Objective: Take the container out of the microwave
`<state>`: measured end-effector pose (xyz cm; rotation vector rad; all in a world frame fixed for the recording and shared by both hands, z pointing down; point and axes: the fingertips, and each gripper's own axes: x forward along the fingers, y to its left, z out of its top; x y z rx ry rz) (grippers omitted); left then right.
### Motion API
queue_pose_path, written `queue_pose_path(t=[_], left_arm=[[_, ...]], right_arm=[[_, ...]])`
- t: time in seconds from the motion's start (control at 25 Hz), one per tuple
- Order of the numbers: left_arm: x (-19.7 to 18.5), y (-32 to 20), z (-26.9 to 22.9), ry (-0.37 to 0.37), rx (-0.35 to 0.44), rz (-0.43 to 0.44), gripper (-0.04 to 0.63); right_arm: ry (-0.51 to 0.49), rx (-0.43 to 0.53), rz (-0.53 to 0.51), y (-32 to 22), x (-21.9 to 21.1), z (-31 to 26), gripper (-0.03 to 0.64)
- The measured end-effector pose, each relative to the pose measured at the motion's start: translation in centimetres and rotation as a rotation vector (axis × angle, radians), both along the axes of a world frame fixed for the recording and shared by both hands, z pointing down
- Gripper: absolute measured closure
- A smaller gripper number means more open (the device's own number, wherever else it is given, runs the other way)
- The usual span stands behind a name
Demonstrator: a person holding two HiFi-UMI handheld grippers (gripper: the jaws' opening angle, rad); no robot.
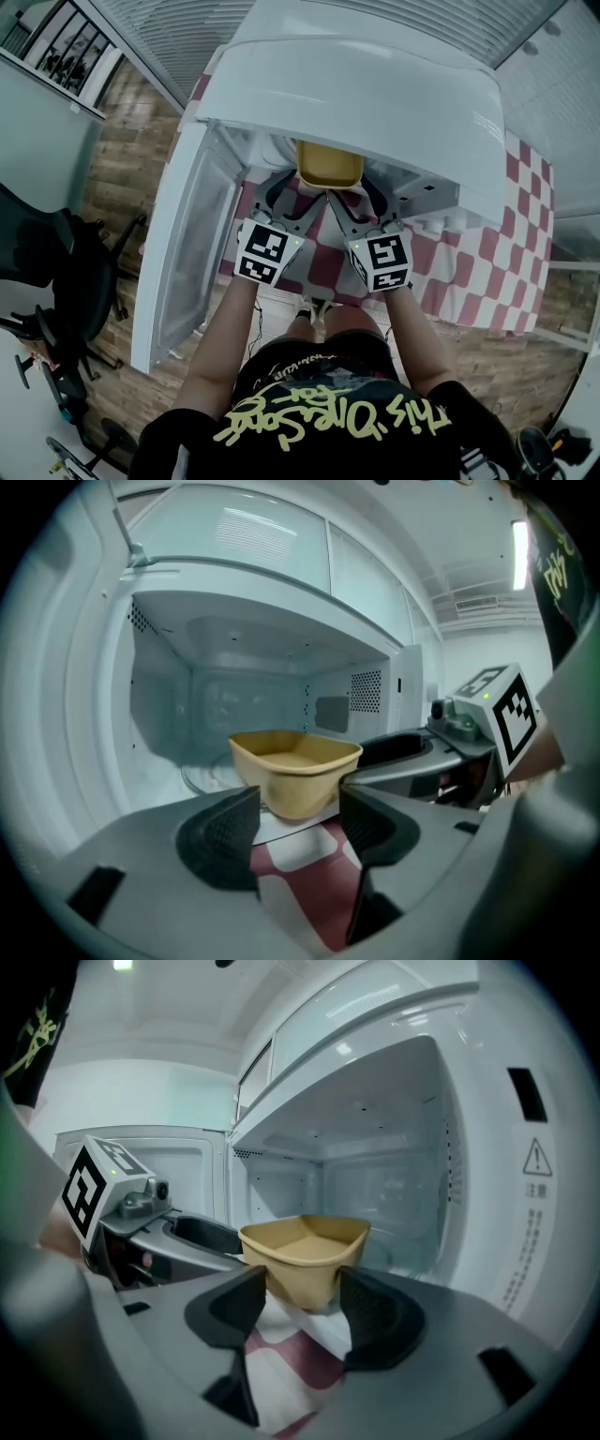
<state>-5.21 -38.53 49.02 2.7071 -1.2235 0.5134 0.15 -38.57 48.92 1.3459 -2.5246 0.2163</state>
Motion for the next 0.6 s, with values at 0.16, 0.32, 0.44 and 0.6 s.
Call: queue_pose_path(t=[0.16, 0.32, 0.44, 0.6], left_arm=[[0.2, -0.5, -0.4, -0.001, 0.009, -0.004, 0.343], [0.2, -0.7, -0.5, 0.001, 0.017, -0.026, 0.364], [0.1, -0.7, -0.8, 0.017, 0.020, -0.049, 0.371], [0.0, -0.6, -1.1, 0.025, 0.019, -0.067, 0.373]], right_arm=[[-0.020, -0.003, 0.006, -0.5, 0.0, -0.2, 0.382], [-0.025, -0.005, 0.013, -0.6, 0.1, -0.2, 0.382], [-0.026, -0.002, 0.016, -0.5, 0.0, -0.4, 0.382], [-0.034, -0.006, 0.037, -0.2, -0.1, -0.6, 0.390]])
